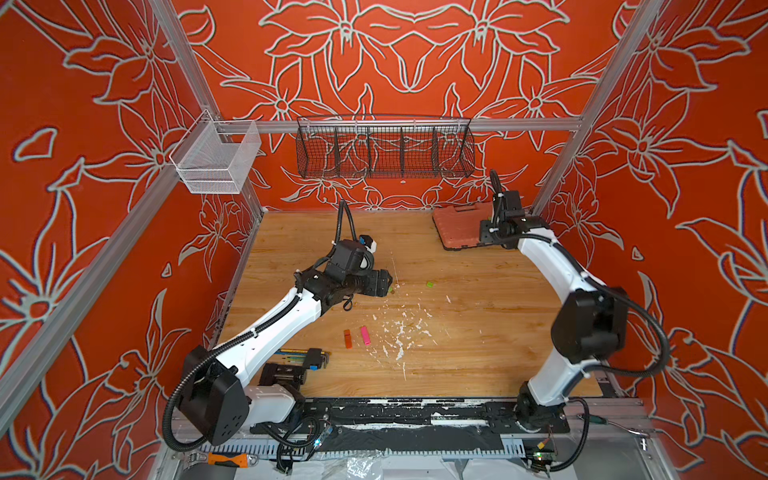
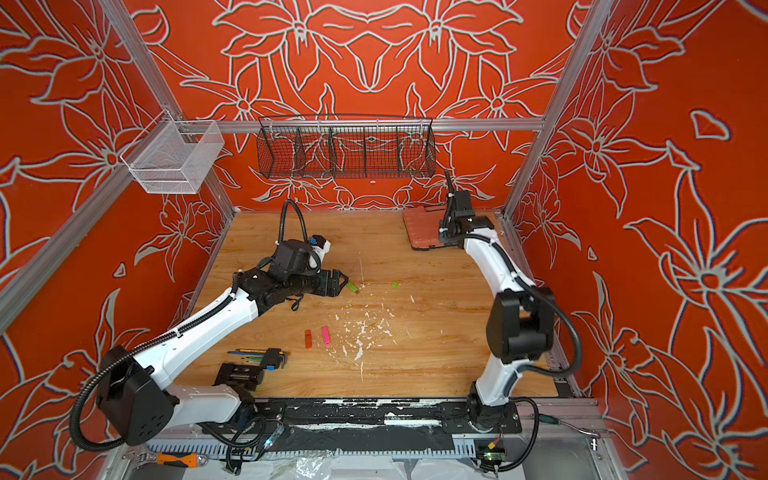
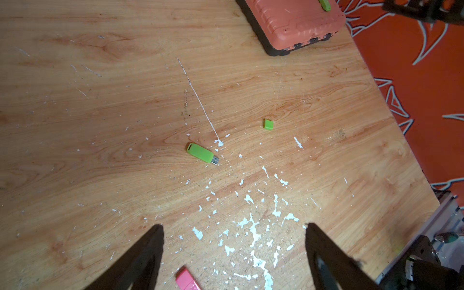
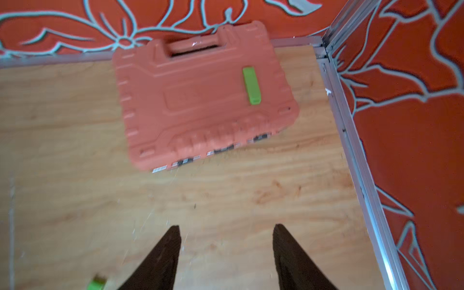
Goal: Close the usb drive cover
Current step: Pick up the USB drive from the corner of the board.
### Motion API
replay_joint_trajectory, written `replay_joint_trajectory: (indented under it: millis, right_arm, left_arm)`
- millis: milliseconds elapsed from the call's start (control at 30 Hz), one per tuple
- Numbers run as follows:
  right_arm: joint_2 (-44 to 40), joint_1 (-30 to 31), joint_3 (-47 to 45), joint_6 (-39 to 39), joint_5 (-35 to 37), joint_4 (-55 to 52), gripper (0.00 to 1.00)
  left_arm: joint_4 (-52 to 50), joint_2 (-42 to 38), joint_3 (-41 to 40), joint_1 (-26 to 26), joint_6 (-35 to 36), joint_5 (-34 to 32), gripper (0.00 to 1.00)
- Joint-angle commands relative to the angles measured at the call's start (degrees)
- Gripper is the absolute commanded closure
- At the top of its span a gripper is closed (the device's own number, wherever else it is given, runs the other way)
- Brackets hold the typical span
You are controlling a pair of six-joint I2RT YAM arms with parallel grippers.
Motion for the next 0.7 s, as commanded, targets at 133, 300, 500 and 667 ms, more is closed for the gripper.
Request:
replay_joint_trajectory:
  millis: [133, 300, 500, 667]
  right_arm:
    - [18.95, -1.96, 23.72, -10.96, 5.66, 0.42, 0.36]
    - [19.6, 0.14, 21.59, -9.19, 5.83, -0.17, 0.37]
    - [23.98, 0.07, 19.67, -6.63, 4.81, 5.55, 0.37]
    - [29.52, -2.63, 28.55, -7.12, 4.18, 2.36, 0.37]
  left_arm:
    - [-0.57, -0.63, -1.07, 1.22, 0.42, -0.57, 0.09]
    - [-0.92, -0.51, -1.62, 1.57, -0.69, -0.18, 0.07]
    - [-1.88, 1.65, -0.89, 2.08, 0.83, 0.05, 0.06]
    - [-0.19, 2.38, -0.45, 2.21, 1.42, 1.89, 0.06]
